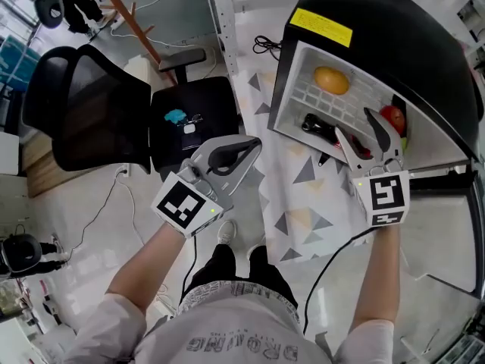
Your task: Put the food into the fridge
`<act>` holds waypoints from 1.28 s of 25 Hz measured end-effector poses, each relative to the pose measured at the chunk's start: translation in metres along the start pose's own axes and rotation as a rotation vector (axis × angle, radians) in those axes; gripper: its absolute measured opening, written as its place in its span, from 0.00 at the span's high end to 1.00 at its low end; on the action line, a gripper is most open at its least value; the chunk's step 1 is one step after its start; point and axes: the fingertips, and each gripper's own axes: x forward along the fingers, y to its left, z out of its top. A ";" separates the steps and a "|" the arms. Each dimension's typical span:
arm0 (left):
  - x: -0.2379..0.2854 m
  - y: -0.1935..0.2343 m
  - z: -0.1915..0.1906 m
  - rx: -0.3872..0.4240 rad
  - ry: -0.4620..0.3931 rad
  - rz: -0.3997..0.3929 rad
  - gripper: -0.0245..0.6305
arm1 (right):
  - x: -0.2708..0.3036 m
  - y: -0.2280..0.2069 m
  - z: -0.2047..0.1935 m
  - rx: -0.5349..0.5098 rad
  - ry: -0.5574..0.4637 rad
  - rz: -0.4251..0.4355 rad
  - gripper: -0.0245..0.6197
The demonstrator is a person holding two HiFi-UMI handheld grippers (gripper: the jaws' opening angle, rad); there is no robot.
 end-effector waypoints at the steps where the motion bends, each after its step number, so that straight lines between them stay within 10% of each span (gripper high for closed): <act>1: -0.001 -0.001 0.001 0.004 0.002 -0.002 0.95 | -0.009 0.000 0.001 0.028 -0.013 -0.007 0.56; 32: -0.073 -0.074 0.022 0.005 -0.010 -0.187 0.95 | -0.147 0.120 0.027 0.598 -0.209 -0.112 0.93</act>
